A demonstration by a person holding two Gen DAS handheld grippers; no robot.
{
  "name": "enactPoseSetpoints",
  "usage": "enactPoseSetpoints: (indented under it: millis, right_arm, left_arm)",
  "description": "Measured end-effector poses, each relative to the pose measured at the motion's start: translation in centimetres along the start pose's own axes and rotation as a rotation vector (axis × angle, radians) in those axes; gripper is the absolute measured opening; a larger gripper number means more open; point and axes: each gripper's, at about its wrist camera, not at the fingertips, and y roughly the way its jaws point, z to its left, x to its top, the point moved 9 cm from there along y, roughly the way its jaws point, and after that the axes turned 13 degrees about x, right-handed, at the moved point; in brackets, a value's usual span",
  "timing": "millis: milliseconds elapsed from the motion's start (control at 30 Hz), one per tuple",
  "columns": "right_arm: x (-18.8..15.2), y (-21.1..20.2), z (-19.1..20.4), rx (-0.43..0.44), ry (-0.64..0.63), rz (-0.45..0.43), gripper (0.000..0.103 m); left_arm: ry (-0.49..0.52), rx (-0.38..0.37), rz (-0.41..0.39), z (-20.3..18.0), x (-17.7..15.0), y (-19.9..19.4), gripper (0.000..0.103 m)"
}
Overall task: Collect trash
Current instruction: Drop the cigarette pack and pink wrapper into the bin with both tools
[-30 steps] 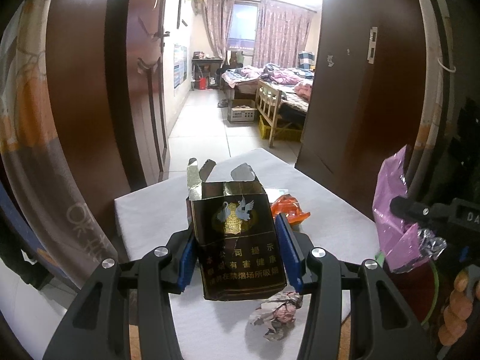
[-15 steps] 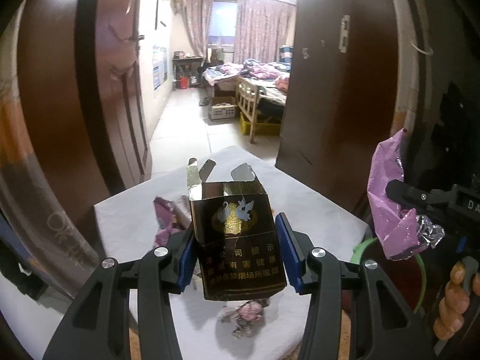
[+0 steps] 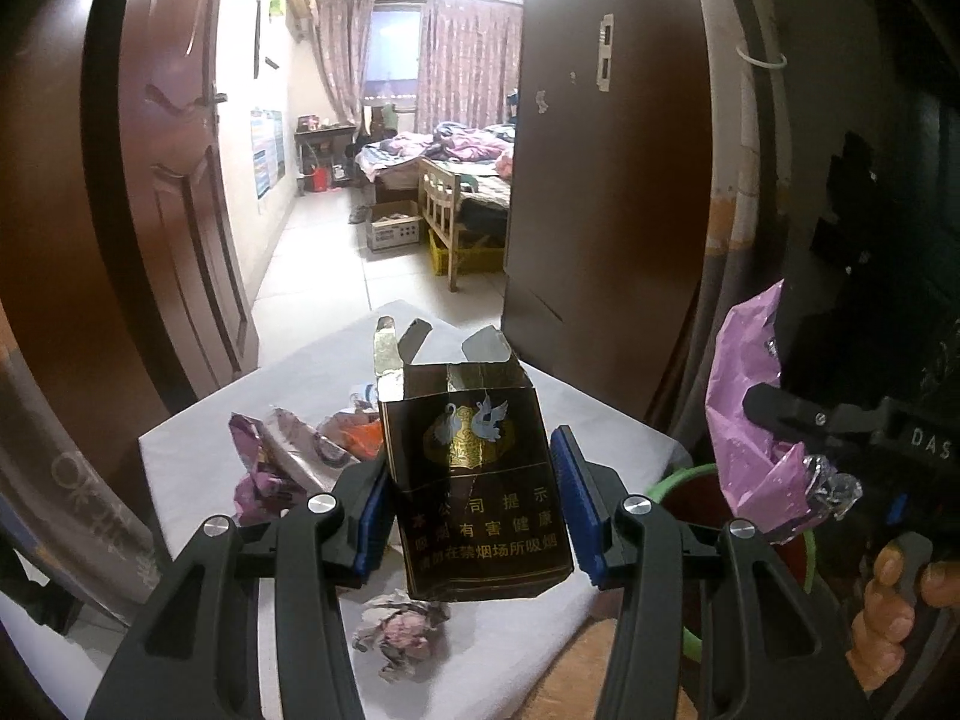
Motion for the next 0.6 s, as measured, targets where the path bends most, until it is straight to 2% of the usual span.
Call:
enactPoseSetpoints:
  millis: [167,267,333,500,600]
  right_arm:
    - [0.2,-1.0,-1.2,-0.026,0.019,-0.018,0.027]
    - [0.6,-2.2,-2.7,-0.077,0.052,-0.050,0.027]
    - [0.8,-3.2,-3.7,-0.097,0.081,-0.071,0.027]
    - [0.9,-5.4,-5.3,-0.163,0.086,-0.087,0.026]
    - [0.9,-7.2,-6.9,-0.224,0.101,-0.090,0.026]
  left_arm:
    - [-0.011,-0.051,0.025,-1.4,0.0,0.3,0.046]
    - [0.046,-0.083,0.046,-4.2,-0.6,1.4,0.046]
    - [0.063,-0.121,0.057,-5.9,-0.9,1.8,0.046]
    - [0.084,-0.269,0.117,-11.5,-2.0,2.6,0.046]
    - [0.118,-0.320,0.143,-14.4,-3.1,2.9,0.046]
